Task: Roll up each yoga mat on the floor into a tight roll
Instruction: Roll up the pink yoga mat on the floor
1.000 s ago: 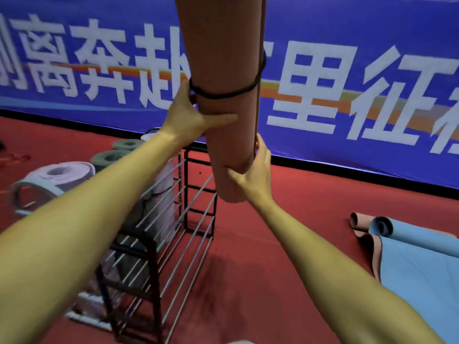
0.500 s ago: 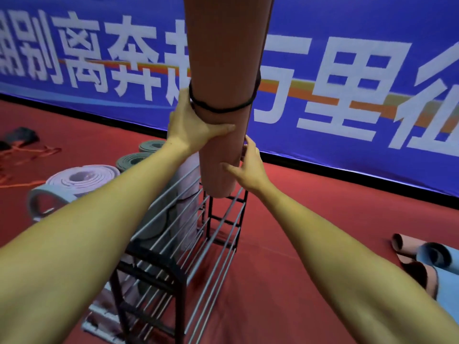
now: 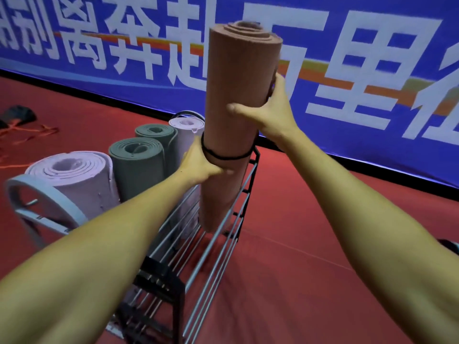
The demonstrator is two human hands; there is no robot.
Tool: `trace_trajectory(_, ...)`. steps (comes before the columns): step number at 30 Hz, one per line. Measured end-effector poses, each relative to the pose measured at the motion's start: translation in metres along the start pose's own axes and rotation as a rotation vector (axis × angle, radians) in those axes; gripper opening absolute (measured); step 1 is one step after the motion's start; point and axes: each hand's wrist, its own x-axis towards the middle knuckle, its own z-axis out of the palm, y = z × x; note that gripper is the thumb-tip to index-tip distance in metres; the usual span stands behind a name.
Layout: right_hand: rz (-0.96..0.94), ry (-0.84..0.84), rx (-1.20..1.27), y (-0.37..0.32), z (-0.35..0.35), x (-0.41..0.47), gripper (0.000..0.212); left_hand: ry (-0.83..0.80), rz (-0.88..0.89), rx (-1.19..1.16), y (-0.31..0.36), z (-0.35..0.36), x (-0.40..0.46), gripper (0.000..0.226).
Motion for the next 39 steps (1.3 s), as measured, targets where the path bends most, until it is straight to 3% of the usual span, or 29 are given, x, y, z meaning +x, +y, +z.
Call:
trace_trajectory(2, 0.037, 0.042, -0.008, 0.023, 0.015, -0.005, 0.118, -0.1, -0.078, 0.077, -0.013, -0.004, 0.007, 0.102)
trace_trajectory(4, 0.082, 0.079, -0.007, 0.048, 0.031, -0.014, 0.121, -0.138, -0.133, 0.056, -0.022, -0.006, 0.016, 0.112)
trace_trajectory(6, 0.122, 0.09, -0.005, 0.072, 0.046, -0.022, 0.122, -0.094, -0.143, 0.02, -0.018, -0.003, 0.02, 0.119)
trace_trajectory(12, 0.191, 0.082, -0.108, 0.117, 0.066, -0.016, 0.122, -0.034, -0.234, 0.096, -0.036, 0.026, 0.029, 0.103)
trace_trajectory(16, 0.199, 0.104, -0.175, 0.143, 0.062, -0.009, 0.117, -0.124, -0.205, 0.152, -0.043, 0.04, 0.049, 0.092)
trace_trajectory(20, 0.224, 0.101, -0.178, 0.169, 0.062, -0.006, 0.117, -0.127, -0.225, 0.191, -0.089, 0.063, 0.079, 0.118)
trace_trajectory(27, 0.405, -0.017, -0.295, 0.217, 0.081, -0.016, 0.133, -0.084, -0.211, 0.161, -0.083, 0.087, 0.071, 0.101)
trace_trajectory(31, 0.444, -0.049, -0.384, 0.229, 0.076, -0.015, 0.114, -0.081, -0.185, 0.248, -0.078, 0.09, 0.077, 0.074)
trace_trajectory(39, 0.428, -0.156, -0.435, 0.205, 0.051, -0.037, 0.091, -0.013, -0.141, 0.313, -0.048, 0.077, 0.062, 0.063)
